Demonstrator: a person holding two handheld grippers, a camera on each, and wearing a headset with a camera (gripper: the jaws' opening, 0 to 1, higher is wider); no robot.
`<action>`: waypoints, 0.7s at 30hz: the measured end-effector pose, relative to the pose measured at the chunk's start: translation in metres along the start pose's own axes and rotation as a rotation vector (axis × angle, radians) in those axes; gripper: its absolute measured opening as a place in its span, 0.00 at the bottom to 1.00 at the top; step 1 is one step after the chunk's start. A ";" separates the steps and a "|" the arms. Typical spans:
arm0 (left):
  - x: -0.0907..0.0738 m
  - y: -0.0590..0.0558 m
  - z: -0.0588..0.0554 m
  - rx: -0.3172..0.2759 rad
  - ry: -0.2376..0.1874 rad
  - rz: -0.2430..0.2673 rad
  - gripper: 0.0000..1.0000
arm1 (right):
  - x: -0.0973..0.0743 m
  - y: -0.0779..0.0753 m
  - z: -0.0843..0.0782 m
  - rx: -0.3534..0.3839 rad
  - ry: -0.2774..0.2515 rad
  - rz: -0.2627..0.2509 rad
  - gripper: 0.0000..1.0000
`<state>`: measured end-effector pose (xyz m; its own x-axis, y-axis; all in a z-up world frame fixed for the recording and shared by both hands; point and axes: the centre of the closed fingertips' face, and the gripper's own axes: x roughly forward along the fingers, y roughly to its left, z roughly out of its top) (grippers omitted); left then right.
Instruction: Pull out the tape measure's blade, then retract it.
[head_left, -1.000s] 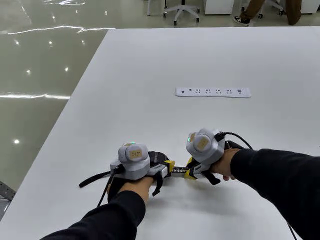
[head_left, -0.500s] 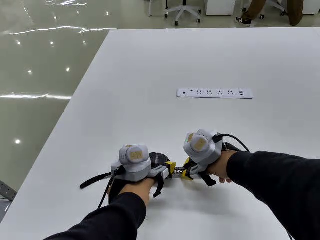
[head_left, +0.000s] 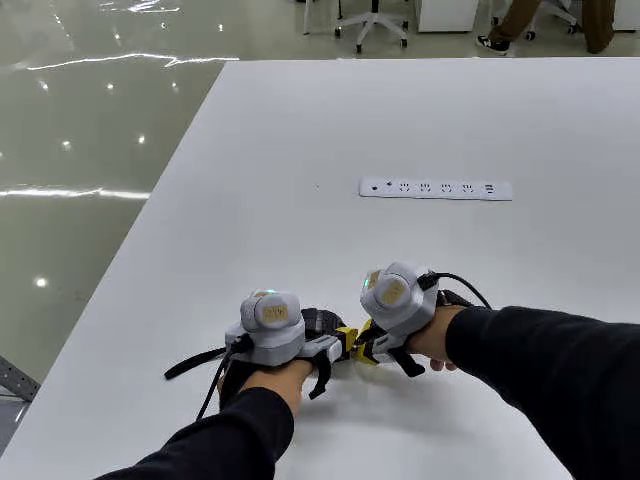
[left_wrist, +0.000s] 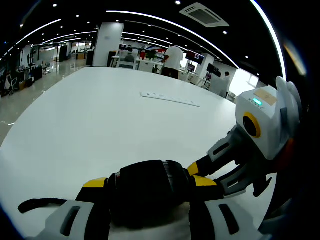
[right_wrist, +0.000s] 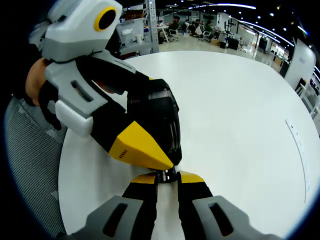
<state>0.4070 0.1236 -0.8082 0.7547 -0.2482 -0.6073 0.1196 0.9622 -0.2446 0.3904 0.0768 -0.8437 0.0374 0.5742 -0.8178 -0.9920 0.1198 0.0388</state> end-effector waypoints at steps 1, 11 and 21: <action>0.000 0.000 0.000 0.001 0.000 -0.003 0.60 | 0.001 0.001 0.002 -0.001 -0.004 -0.001 0.11; 0.000 -0.001 0.000 0.000 0.002 -0.008 0.60 | -0.001 0.003 0.001 -0.012 -0.001 -0.002 0.11; 0.001 0.000 -0.001 0.002 0.008 -0.003 0.60 | -0.002 0.003 -0.001 0.022 0.027 0.005 0.12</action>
<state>0.4071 0.1233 -0.8089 0.7489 -0.2520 -0.6129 0.1229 0.9616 -0.2453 0.3877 0.0745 -0.8425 0.0292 0.5524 -0.8331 -0.9893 0.1350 0.0548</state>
